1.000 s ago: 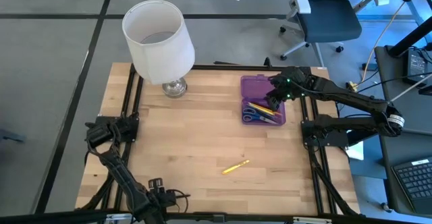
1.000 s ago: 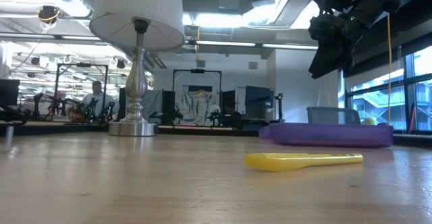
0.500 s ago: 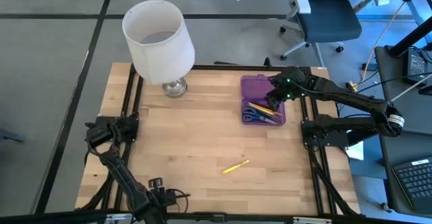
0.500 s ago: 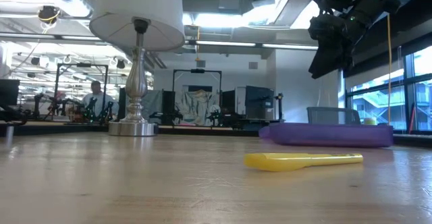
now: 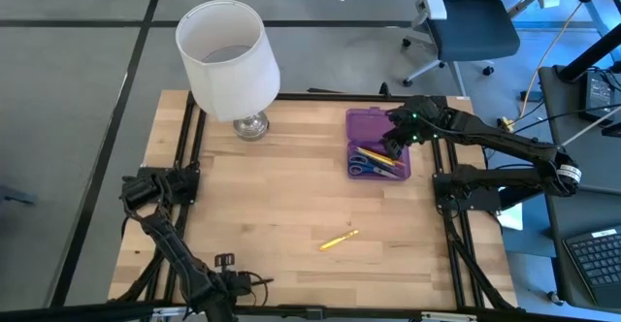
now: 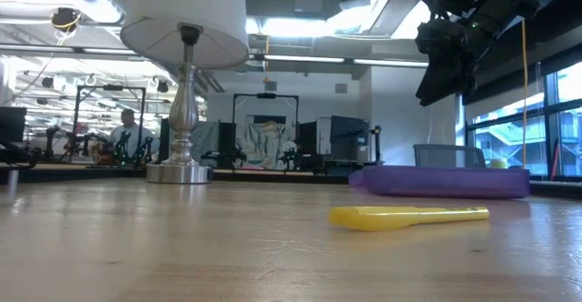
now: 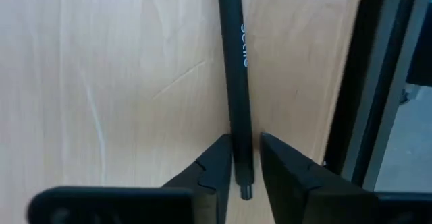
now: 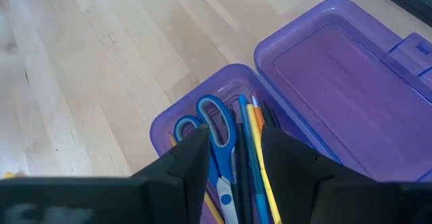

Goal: Pick & place school supplies into a supply box
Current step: Put the black pen into the purple supply box

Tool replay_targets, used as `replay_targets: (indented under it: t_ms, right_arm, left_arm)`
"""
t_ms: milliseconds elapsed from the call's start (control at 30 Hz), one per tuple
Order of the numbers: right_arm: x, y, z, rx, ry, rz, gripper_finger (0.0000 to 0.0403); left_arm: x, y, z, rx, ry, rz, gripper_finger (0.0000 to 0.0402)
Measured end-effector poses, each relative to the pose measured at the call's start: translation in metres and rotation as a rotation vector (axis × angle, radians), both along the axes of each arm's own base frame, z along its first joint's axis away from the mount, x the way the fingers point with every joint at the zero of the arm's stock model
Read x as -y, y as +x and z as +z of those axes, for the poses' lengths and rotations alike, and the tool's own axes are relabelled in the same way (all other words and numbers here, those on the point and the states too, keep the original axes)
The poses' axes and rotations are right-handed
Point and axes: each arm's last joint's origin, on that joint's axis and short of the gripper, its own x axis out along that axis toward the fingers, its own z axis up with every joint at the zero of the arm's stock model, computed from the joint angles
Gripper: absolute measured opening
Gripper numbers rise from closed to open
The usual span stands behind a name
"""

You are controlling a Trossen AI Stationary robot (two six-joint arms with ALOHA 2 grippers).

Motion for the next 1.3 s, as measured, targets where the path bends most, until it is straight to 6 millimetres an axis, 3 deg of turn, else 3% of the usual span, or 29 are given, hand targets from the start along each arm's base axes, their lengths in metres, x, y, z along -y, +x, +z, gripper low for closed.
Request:
replay_targets:
  t_ms: [367, 500, 667, 967, 1167, 1300]
  right_arm:
    - [0.003, 0.006, 0.01, 0.107, -0.08, 0.019, 0.0139]
    - [-0.007, 0.014, 0.02, 0.226, -0.151, 0.222, 0.0139]
    - [-0.03, 0.032, 0.03, 0.398, -0.115, 0.482, 0.0139]
    - [-0.081, 0.057, 0.026, 0.462, -0.171, 0.82, 0.0139]
    - [-0.112, 0.076, 0.014, 0.437, -0.366, 0.948, 0.0139]
    - [-0.126, 0.087, 0.003, 0.434, -0.399, 1.014, 0.0139]
  left_arm:
    - [-0.001, 0.001, 0.0, 0.044, 0.038, -0.031, 0.0021]
    - [-0.002, 0.002, -0.001, 0.092, 0.076, -0.026, 0.0025]
    - [-0.011, 0.011, 0.001, 0.228, 0.182, 0.007, 0.0027]
    - [-0.044, 0.047, 0.018, 0.543, 0.43, 0.128, 0.0027]
    - [-0.077, 0.084, 0.032, 0.676, 0.571, 0.211, 0.0026]
    - [-0.103, 0.113, 0.038, 0.702, 0.605, 0.25, 0.0026]
